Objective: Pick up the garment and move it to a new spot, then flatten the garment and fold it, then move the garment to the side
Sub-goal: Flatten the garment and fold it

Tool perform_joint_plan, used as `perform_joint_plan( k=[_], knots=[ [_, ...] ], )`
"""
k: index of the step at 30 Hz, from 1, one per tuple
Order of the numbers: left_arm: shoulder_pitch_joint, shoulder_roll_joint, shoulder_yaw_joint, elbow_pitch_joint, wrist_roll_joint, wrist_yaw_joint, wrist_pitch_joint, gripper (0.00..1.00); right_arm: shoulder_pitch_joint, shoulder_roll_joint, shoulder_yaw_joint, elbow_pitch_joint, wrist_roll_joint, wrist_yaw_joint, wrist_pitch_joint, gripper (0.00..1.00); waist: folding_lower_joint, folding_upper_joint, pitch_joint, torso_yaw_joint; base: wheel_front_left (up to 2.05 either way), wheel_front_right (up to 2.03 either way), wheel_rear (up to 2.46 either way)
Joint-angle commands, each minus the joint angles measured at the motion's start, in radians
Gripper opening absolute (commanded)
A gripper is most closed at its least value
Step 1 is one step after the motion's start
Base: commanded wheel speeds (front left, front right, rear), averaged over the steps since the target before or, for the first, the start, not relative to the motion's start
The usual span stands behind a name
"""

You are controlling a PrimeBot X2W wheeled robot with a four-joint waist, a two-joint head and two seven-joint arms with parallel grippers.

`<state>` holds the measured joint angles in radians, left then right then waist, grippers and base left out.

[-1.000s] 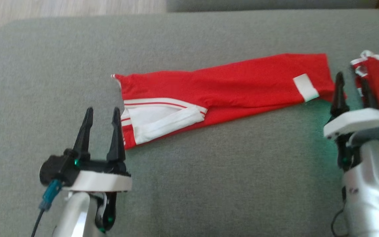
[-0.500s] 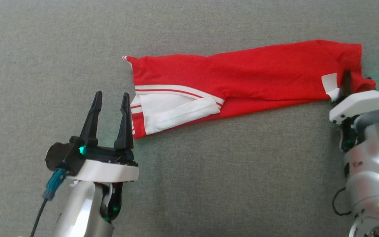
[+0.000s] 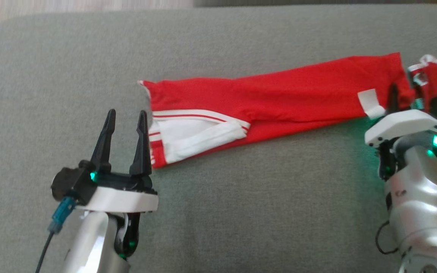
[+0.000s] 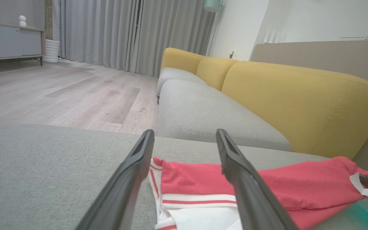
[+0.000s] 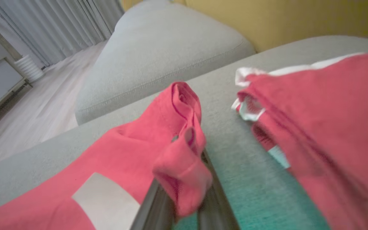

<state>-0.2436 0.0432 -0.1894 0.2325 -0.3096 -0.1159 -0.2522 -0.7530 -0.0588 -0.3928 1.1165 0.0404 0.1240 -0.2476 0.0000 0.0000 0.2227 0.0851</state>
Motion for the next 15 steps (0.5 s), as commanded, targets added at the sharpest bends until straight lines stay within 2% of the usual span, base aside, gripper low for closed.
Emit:
perform_joint_plan(
  k=[1,10,15],
  knots=[
    [-0.003,0.007,0.038,-0.025,-0.001,-0.006,-0.01,1.0,0.01,0.008,0.015,-0.036,0.006,0.007,-0.013,0.0,0.0,0.0,-0.025,-0.019,0.0,0.0,0.0],
    [0.065,0.007,0.054,-0.021,-0.003,-0.008,-0.01,1.0,0.179,-0.001,-0.043,-0.194,0.021,0.007,-0.014,0.0,0.0,0.0,-0.119,-0.06,0.0,0.0,0.0],
    [0.084,0.007,0.052,-0.024,-0.005,-0.009,-0.01,1.0,0.21,0.003,-0.038,-0.239,0.029,0.007,-0.013,0.0,0.0,0.0,-0.135,-0.063,0.0,0.0,0.0]
  ],
)
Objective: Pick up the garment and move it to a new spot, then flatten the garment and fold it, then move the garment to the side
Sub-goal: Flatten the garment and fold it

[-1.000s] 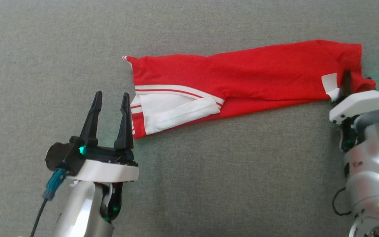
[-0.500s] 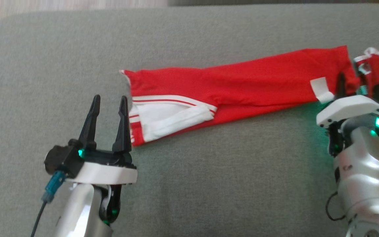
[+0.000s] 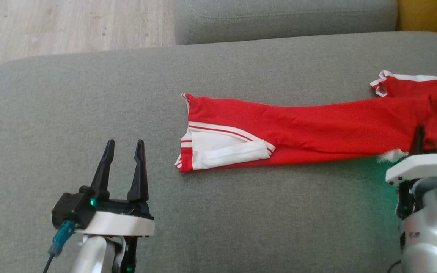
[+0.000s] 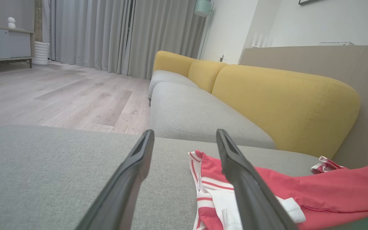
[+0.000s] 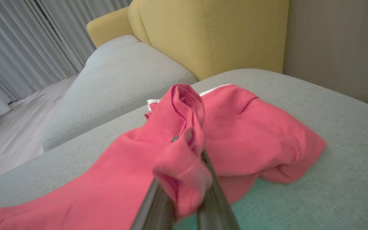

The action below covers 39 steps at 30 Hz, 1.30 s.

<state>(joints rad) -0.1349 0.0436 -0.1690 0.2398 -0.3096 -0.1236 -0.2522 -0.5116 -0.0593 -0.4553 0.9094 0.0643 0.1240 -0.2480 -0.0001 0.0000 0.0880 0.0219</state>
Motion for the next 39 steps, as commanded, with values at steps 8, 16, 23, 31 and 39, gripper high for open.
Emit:
perform_joint_plan(
  k=[8,16,23,31,39],
  knots=[
    [-0.018,0.007,0.015,-0.028,-0.003,-0.003,-0.01,1.0,-0.041,0.009,0.178,-0.067,0.086,0.007,-0.01,0.0,0.0001,0.0,-0.027,0.035,0.0,0.0,0.0],
    [-0.007,0.007,0.005,-0.033,0.0,-0.003,-0.01,1.0,-0.044,0.009,0.476,-0.108,0.295,0.007,-0.009,0.0,0.0001,0.0,-0.06,0.093,0.0,0.0,0.0],
    [-0.009,0.007,0.004,-0.041,-0.002,-0.002,-0.01,1.0,-0.061,0.009,0.733,-0.132,0.458,0.007,0.006,0.0,0.0001,0.0,-0.051,0.152,0.0,0.0,0.0],
    [-0.028,0.007,-0.026,-0.035,-0.007,-0.001,-0.01,1.0,-0.092,0.009,0.914,-0.095,0.588,0.007,0.003,0.0,0.0001,0.0,-0.02,0.225,0.0,0.0,0.0],
    [-0.044,0.007,-0.055,-0.025,-0.018,0.005,-0.01,1.0,-0.099,0.009,1.054,-0.025,0.697,0.007,-0.006,0.0,0.0001,0.0,-0.004,0.29,0.0,0.0,0.0]
  ],
)
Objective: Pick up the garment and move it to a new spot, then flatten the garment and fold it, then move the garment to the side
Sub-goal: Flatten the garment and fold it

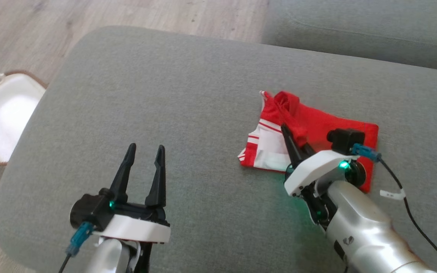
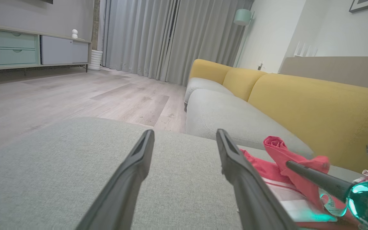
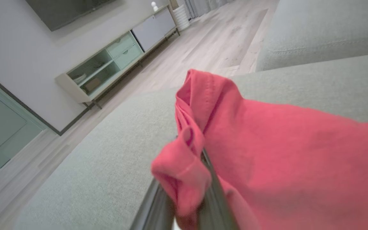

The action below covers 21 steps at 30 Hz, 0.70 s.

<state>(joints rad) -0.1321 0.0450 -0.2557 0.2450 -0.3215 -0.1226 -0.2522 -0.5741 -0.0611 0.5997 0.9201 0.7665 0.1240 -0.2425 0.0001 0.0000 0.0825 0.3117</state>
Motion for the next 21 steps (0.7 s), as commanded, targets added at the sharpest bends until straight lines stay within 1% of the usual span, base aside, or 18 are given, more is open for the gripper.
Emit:
perform_joint_plan(
  k=[1,2,3,5,9,12,15,18,21],
  knots=[
    [-0.05,0.005,0.026,-0.029,-0.01,0.007,-0.01,1.0,-0.041,0.011,0.02,-0.016,0.01,0.007,-0.014,0.0,-0.0001,0.0,0.004,0.009,0.0,0.0,0.0],
    [-0.052,0.005,0.024,-0.029,-0.011,0.008,-0.01,1.0,-0.043,0.011,0.038,-0.01,0.015,0.007,-0.015,0.78,-0.0001,0.0,0.005,0.012,0.0,0.0,0.0],
    [-0.053,0.005,0.022,-0.029,-0.012,0.01,-0.01,1.0,-0.044,0.011,0.061,-0.007,0.019,0.007,-0.015,1.0,-0.0001,0.0,0.006,0.014,0.0,0.0,0.0],
    [-0.053,0.005,0.023,-0.03,-0.013,0.011,-0.01,1.0,-0.048,0.011,0.096,-0.018,0.036,0.007,-0.016,1.0,-0.0001,0.0,0.008,0.014,0.0,0.0,0.0],
    [-0.05,0.005,0.037,-0.029,-0.009,0.014,-0.01,1.0,-0.051,0.011,0.163,-0.08,0.103,0.007,-0.018,1.0,-0.0001,0.0,0.007,-0.001,0.0,0.0,0.0],
    [-0.051,0.005,0.046,-0.029,-0.006,0.014,-0.01,1.0,-0.079,0.011,0.16,-0.075,0.104,0.007,-0.019,1.0,-0.0001,0.0,0.001,-0.026,0.0,0.0,0.0],
    [-0.053,0.005,0.056,-0.038,-0.006,0.014,-0.01,1.0,-0.108,0.011,0.082,-0.063,0.035,0.007,-0.019,1.0,-0.0001,0.0,-0.005,-0.06,0.0,0.0,0.0],
    [-0.051,0.005,0.065,-0.048,-0.004,0.014,-0.01,1.0,-0.113,0.011,-0.035,-0.068,-0.109,0.007,-0.019,1.0,-0.0001,0.0,-0.012,-0.103,0.0,0.0,0.0],
    [-0.049,0.005,0.08,-0.058,-0.004,0.015,-0.01,1.0,-0.077,0.01,-0.177,-0.116,-0.278,0.007,-0.019,1.0,-0.0001,0.0,-0.017,-0.149,0.0,0.0,0.0]
  ],
)
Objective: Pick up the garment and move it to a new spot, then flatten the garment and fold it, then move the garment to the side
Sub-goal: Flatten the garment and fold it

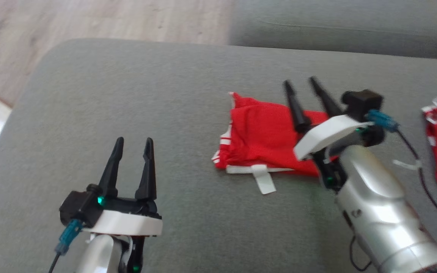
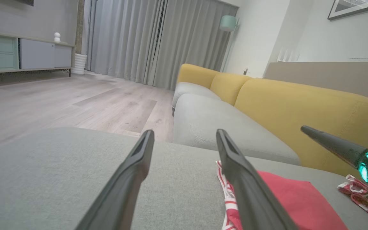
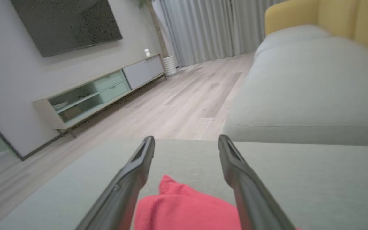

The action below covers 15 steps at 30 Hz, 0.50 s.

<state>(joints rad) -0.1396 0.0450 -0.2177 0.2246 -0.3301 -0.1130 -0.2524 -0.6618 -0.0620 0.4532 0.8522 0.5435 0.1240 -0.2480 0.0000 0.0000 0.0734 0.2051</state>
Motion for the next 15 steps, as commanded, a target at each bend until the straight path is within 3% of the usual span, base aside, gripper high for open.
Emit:
perform_joint_plan(
  k=[1,7,15],
  knots=[
    [-0.042,0.005,0.045,-0.041,0.005,0.006,-0.009,1.0,0.032,0.011,-0.078,-0.075,-0.103,0.007,-0.014,1.0,0.0,0.0,-0.008,-0.056,0.0,0.0,0.0],
    [-0.049,0.005,0.064,-0.054,0.006,0.006,-0.009,1.0,0.194,0.012,-0.294,-0.302,-0.336,0.007,-0.014,1.0,0.0,0.0,-0.011,-0.124,0.0,0.0,0.0],
    [-0.038,0.005,0.079,-0.056,0.008,0.003,-0.009,1.0,0.363,0.012,-0.398,-0.479,-0.396,0.007,-0.014,1.0,0.0,0.0,-0.015,-0.175,0.0,0.0,0.0]
  ],
)
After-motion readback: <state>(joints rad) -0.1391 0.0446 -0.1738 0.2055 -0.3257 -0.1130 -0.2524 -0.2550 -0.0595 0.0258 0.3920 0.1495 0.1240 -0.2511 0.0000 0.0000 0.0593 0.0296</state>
